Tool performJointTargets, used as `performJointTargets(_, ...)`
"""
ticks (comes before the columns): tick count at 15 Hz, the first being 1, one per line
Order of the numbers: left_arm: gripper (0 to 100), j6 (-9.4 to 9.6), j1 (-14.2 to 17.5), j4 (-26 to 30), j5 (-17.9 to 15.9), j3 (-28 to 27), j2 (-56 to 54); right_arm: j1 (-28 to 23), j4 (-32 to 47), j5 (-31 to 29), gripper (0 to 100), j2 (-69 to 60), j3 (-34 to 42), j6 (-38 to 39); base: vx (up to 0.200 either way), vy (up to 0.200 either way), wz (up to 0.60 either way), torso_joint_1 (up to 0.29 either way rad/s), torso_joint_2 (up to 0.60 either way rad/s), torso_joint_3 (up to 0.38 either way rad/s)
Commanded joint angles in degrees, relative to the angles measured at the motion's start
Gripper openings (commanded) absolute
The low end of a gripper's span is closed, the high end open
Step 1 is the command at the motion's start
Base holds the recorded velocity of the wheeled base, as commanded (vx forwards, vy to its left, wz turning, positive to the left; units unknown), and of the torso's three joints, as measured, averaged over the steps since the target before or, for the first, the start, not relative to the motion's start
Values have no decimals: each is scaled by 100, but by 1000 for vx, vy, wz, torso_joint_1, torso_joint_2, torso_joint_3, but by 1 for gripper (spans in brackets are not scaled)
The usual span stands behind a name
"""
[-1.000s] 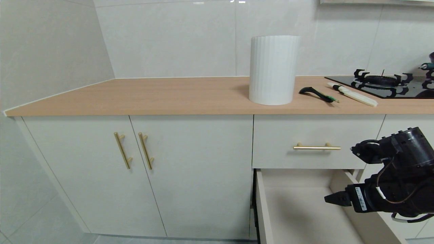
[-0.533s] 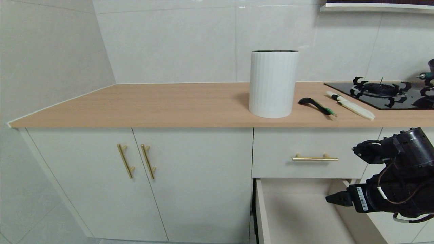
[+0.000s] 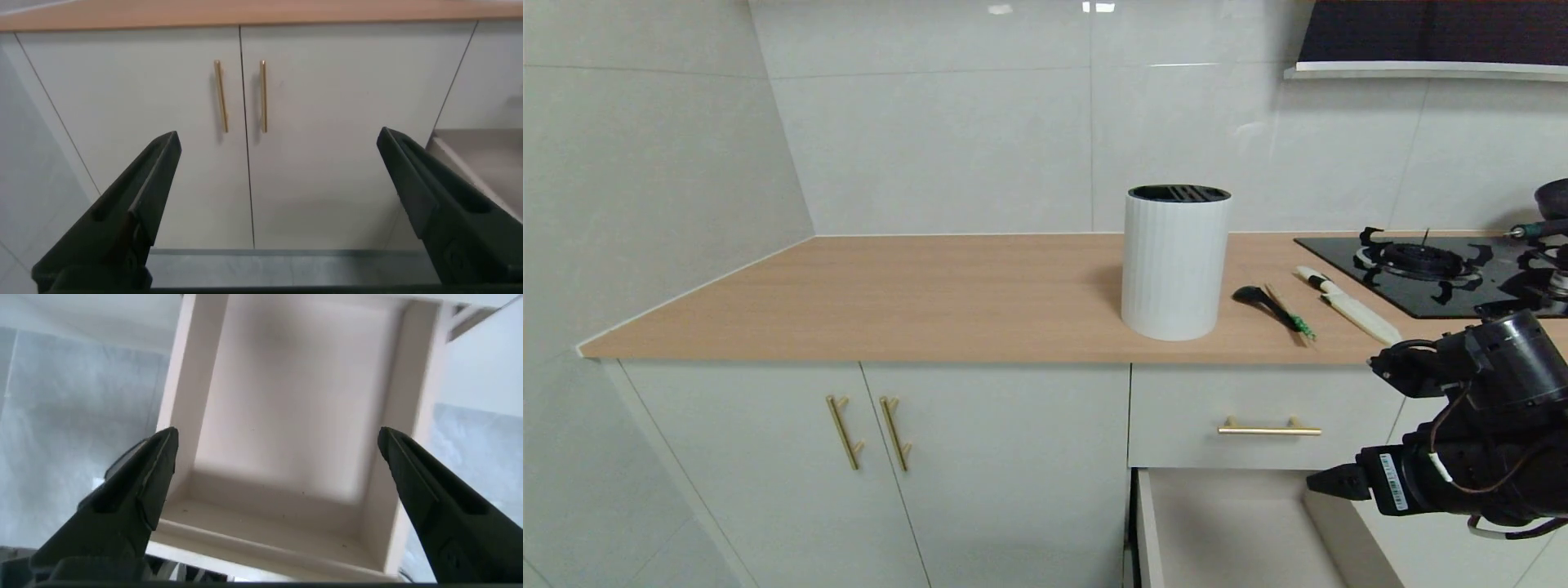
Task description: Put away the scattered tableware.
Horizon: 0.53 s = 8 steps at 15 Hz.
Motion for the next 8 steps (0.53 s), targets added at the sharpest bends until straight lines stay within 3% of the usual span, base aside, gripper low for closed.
performJointTargets(1,100,-1,1,0,1,1,-2,2,2,5,100,-10,-10,-1,0,0,0,178,-432,-251)
performJointTargets(4,100,-1,1,0,1,1,-2,2,-25,-13,100,-133,-151,-9,0,0,0,61,-157,-90)
performJointTargets(8,100,-1,1,0,1,1,-2,-253,230,5,100,324,-1671,-238,0,0,0,0,0,0)
